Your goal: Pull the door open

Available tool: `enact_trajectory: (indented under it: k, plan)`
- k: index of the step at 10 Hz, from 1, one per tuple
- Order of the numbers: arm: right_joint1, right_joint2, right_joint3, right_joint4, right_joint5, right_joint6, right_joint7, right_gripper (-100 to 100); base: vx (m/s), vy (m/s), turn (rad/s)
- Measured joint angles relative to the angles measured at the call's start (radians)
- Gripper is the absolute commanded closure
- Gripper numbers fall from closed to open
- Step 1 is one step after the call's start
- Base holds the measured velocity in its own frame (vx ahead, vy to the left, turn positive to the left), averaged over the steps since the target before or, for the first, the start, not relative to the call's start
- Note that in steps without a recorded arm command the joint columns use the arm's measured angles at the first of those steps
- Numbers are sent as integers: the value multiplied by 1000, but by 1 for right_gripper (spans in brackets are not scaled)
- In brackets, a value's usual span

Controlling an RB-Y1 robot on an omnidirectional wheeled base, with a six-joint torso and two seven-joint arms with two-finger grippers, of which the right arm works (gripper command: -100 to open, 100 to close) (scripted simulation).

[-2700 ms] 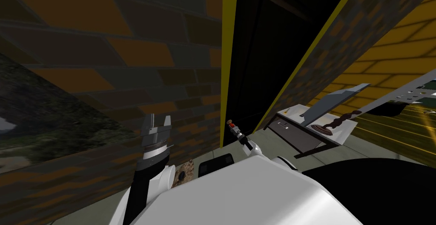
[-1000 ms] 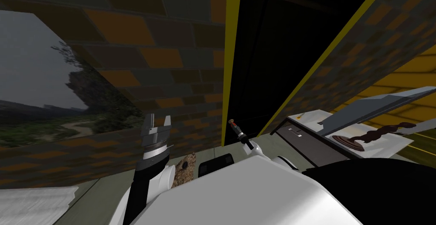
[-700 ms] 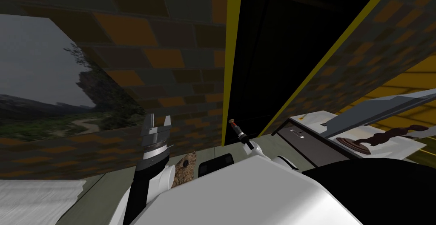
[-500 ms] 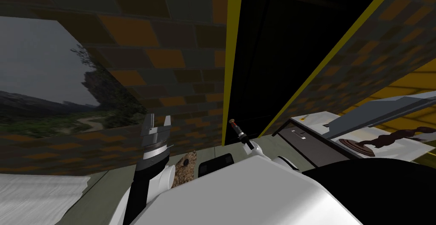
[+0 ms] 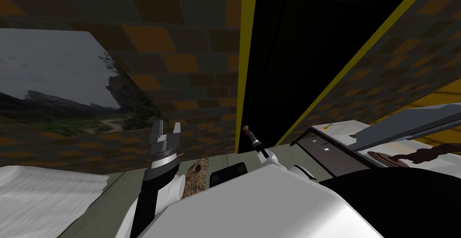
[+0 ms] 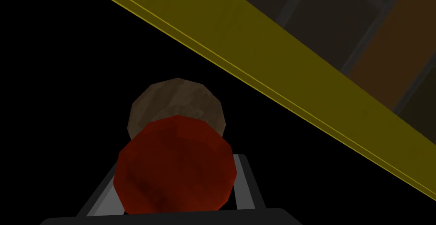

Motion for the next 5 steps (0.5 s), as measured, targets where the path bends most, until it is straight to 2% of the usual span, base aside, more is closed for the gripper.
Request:
enact_trajectory:
  k: [2, 3, 4, 5]
  plan:
    - [3, -4, 2, -5, -17, 5, -46, 100, -41, -16, 112]
    - [-3, -4, 2, 7, -34, 0, -72, 100, -45, -10, 59]
    - [9, -7, 4, -23, -42, 19, -97, 100, -45, -14, 106]
    - [-5, -7, 4, 4, -54, 11, -123, 100, -40, -18, 69]
